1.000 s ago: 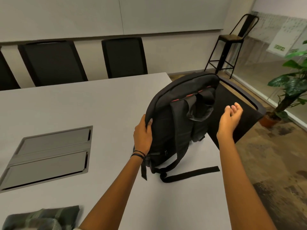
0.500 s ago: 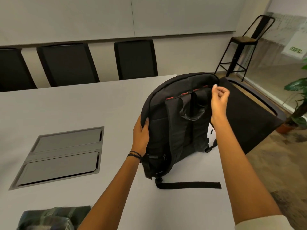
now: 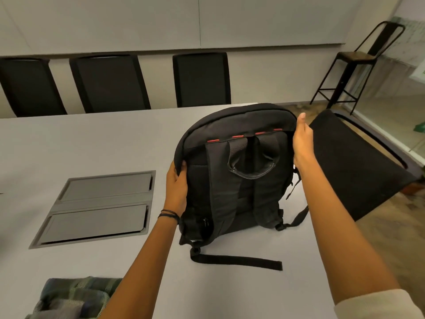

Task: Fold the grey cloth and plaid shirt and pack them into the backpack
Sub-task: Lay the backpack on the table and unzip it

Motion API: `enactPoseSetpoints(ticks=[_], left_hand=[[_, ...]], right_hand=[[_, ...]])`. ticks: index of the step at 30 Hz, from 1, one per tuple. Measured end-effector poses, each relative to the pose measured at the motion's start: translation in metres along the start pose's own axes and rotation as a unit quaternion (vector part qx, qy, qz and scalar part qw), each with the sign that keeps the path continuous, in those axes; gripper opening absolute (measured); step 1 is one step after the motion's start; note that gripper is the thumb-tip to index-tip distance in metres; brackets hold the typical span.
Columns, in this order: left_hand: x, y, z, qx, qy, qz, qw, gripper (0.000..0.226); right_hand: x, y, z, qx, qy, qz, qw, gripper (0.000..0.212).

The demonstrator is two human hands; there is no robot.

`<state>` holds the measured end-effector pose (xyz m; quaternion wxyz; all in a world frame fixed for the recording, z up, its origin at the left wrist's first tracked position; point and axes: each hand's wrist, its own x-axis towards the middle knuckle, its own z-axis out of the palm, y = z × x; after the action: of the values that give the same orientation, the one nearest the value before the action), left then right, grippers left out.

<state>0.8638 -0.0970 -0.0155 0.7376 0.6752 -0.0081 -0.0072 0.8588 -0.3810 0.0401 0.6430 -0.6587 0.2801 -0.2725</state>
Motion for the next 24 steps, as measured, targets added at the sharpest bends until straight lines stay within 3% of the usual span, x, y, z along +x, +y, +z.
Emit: enactPoseSetpoints(ticks=[8, 13, 24], left_hand=[[-0.013, -0.001, -0.068, 0.027, -0.014, 0.011, 0.999, 0.041], [-0.037, 0.005, -0.105, 0.036, -0.049, 0.032, 0.998, 0.026], [-0.113, -0.016, -0.181, 0.087, -0.181, -0.013, 0.98, 0.03]], right_hand=[[-0.088, 0.001, 0.011, 0.077, 0.018, -0.004, 0.997, 0.049], [-0.147, 0.001, 0.008, 0.115, 0.052, -0.004, 0.992, 0.034], [-0.253, 0.055, -0.043, 0.211, 0.082, -0.005, 0.974, 0.05]])
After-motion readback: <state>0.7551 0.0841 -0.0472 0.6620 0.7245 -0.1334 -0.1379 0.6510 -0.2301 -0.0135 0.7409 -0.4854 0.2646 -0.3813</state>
